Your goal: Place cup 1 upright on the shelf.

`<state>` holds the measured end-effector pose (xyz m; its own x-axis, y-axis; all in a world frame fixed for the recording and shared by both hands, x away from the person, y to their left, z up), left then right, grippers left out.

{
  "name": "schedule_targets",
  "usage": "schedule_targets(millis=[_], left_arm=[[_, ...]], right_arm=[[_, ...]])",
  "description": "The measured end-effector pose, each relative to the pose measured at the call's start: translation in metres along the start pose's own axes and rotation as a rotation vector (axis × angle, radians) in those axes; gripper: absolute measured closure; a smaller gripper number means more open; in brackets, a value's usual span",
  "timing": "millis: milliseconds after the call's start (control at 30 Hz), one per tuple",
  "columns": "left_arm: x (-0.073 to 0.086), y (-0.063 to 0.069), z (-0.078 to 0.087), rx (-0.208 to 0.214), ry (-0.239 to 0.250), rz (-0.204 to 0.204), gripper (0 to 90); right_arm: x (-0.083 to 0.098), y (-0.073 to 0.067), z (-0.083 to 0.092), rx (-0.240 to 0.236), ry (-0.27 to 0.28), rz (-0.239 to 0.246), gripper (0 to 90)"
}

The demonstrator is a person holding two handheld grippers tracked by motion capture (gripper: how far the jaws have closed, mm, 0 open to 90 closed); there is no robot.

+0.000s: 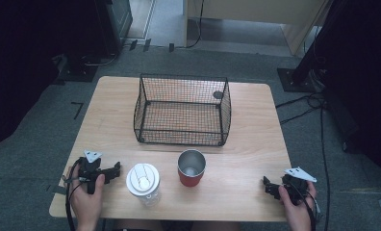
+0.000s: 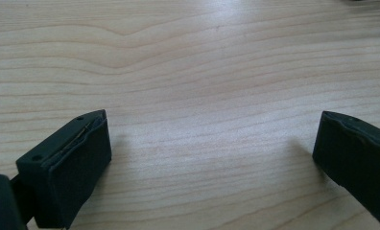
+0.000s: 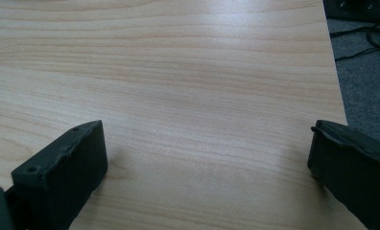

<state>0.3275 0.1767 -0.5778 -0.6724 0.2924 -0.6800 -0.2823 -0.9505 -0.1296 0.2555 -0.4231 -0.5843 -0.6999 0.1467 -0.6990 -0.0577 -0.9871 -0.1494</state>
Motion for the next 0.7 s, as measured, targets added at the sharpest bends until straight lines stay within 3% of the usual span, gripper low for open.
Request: schedule_targets(millis=[167, 333, 467, 700], left_arm=[[0.002, 0.001, 0.002, 0.004, -0.002, -0.004, 0.4], [0.002, 0.001, 0.002, 0.004, -0.002, -0.004, 0.5], [0.002, 0.001, 0.002, 0.004, -0.002, -0.005, 0.4], [0.002, 0.001, 0.002, 0.004, -0.001, -0.005, 0.4]], right_arm=[[0.001, -0.001, 0.001, -0.003, 0.001, 0.002, 0.1], [0.001, -0.003, 0.008, 0.04, 0.025, 0.01, 4.8], [-0.003, -0.012, 0.015, 0.001, 0.047, -0.031, 3.9], [-0.01, -0.039, 0.026, -0.044, 0.065, 0.007, 3.8]])
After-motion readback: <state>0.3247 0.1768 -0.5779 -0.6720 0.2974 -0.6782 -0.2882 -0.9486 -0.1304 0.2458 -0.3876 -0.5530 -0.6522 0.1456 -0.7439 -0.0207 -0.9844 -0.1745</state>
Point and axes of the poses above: each handheld gripper's, and its own axes: z roughly backward along the jaws, x roughly out of its underside, y roughly to its right, the point moved 8 cm from there along -z, roughly forward along the jaws, and after that the axes turned 10 degrees about -z, right-handed, at the moved point
